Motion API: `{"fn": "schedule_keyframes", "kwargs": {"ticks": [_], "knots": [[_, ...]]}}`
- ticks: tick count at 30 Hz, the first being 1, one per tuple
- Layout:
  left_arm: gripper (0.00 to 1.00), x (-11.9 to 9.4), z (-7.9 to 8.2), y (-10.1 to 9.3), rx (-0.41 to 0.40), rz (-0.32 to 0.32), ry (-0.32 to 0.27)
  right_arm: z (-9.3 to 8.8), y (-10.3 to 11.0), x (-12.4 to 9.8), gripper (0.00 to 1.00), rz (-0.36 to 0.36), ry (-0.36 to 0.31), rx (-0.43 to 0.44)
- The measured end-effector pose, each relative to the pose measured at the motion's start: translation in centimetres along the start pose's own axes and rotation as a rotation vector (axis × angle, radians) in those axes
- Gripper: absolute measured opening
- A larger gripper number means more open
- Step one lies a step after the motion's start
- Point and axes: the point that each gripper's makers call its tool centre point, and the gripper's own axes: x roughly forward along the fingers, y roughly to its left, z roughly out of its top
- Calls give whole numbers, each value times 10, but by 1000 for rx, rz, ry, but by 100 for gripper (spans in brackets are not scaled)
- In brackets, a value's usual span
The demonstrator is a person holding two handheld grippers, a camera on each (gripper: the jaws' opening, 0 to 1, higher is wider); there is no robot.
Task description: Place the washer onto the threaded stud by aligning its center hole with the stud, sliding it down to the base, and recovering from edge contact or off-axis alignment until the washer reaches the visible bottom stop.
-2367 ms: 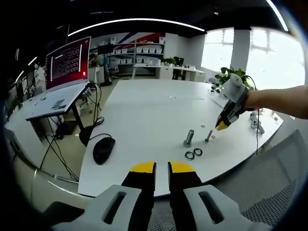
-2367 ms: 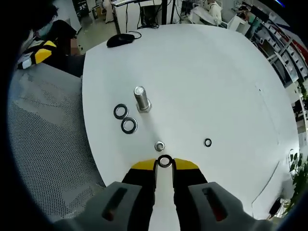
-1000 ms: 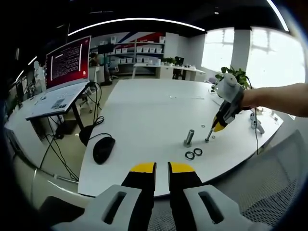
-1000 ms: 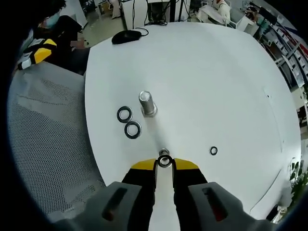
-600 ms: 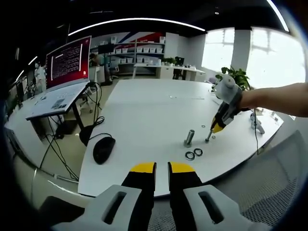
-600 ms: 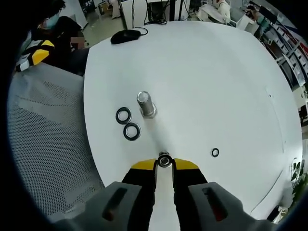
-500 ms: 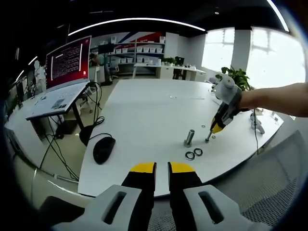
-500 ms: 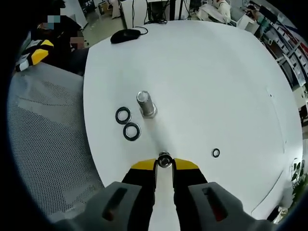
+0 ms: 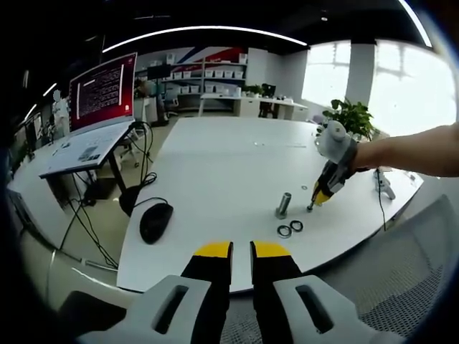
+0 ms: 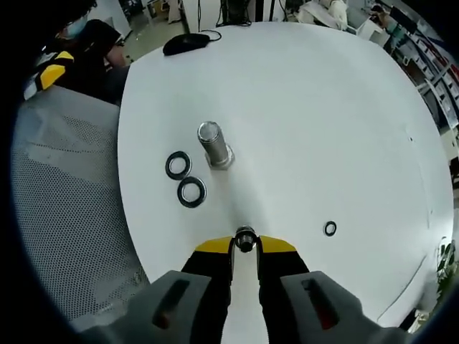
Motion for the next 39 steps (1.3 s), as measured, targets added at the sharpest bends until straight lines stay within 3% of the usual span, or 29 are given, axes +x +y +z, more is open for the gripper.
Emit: {"fn": "schedule_keyframes", "kwargs": {"ticks": [12,19,39], "knots": [[7,0,0,0,0,3,3,-4,2,16,15,2,12,-20],[7,0,0,0,0,2,1,-8,-4,13,32,-25,-1,-26],[7,0,0,0,2,-3,2,-45,-24,9,30,-19,11,35]]}}
